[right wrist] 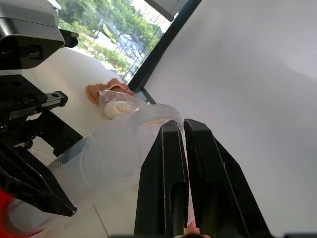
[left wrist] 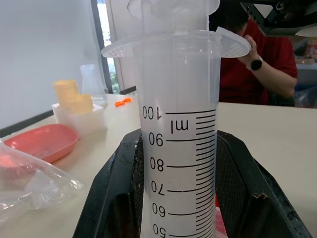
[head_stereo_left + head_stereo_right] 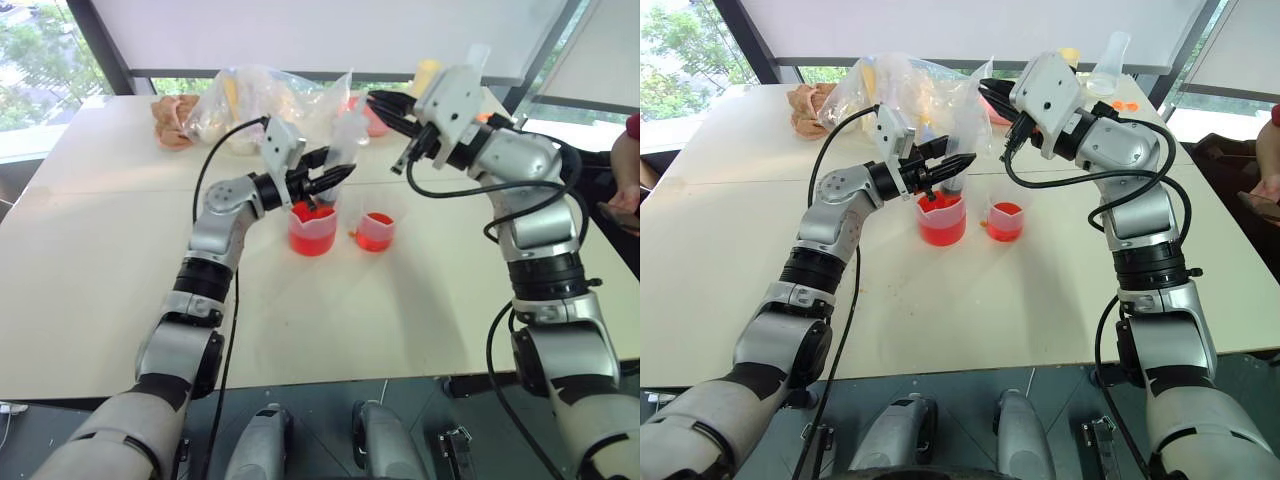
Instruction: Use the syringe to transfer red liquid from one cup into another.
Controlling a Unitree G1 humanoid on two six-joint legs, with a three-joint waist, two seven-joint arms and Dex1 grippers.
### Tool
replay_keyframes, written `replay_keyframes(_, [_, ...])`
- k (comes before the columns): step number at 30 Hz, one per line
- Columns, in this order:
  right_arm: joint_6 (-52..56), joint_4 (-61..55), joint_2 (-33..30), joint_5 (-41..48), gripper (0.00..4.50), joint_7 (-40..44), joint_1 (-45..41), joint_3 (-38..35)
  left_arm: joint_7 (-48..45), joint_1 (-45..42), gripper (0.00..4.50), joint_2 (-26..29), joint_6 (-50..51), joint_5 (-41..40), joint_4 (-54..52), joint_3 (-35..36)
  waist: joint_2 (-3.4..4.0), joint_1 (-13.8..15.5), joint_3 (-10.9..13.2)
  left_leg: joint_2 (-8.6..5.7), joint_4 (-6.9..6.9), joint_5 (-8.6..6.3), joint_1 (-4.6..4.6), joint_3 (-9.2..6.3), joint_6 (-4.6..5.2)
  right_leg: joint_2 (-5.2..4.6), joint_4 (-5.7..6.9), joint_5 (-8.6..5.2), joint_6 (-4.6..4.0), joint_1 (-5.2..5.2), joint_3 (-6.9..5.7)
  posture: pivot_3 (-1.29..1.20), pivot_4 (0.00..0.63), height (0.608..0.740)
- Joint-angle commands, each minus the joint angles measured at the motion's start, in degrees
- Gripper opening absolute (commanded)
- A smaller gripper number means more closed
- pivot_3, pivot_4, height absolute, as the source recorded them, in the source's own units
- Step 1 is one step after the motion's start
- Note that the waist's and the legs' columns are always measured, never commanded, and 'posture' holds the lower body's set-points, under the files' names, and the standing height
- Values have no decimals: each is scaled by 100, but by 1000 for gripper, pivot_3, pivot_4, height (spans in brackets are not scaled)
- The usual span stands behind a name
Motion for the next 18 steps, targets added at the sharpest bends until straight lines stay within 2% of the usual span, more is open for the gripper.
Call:
replay_keyframes(1, [-264,-114,-260,77,48,-528,-549,-773,-160,268,1417,51,163,144,71,-144,0,0,0,0,0,0,0,0,0,0,0,0,0,0,0,0,150,740])
replay_keyframes(17, [7,-264,-282,288,48,-423,-492,-712,-99,248,1417,56,287,42,-36,-6,0,-1,0,0,0,0,0,-1,0,0,0,0,0,0,0,0,150,740])
replay_keyframes(18, [33,-284,-269,306,316,-417,-471,-702,-73,219,1417,53,304,9,-39,36,0,-1,0,0,0,0,0,-1,0,0,0,0,0,0,0,0,150,740])
